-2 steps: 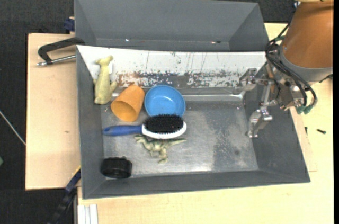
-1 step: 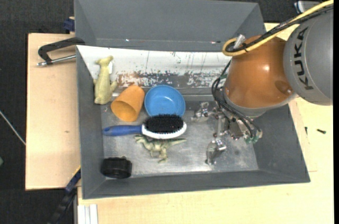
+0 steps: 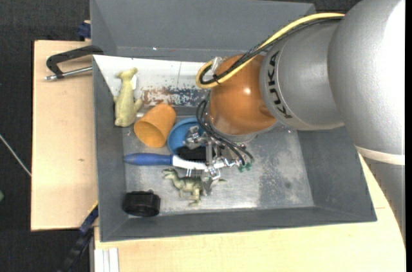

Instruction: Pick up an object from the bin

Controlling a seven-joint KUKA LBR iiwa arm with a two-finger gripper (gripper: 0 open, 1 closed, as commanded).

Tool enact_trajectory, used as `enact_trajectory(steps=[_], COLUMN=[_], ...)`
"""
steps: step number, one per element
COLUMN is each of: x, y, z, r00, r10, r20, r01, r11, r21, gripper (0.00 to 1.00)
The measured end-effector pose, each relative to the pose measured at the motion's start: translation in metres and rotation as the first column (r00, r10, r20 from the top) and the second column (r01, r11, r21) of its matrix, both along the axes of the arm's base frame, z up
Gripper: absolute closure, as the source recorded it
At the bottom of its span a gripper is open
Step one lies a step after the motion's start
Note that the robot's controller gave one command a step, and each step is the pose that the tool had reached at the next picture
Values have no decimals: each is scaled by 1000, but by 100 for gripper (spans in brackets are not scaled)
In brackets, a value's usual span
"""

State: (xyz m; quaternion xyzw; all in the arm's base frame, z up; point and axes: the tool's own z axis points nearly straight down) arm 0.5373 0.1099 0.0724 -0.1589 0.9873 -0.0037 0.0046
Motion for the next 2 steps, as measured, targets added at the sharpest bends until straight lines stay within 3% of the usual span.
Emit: enact_trajectory(steps=[1,2], x=[2,11], y=[0,12], z=[4,131], r00=[1000,993], r10=[-4,115], r20=[9,3], r01=[4,-115], r11=[1000,993], r21=[6,8], gripper=[100,100])
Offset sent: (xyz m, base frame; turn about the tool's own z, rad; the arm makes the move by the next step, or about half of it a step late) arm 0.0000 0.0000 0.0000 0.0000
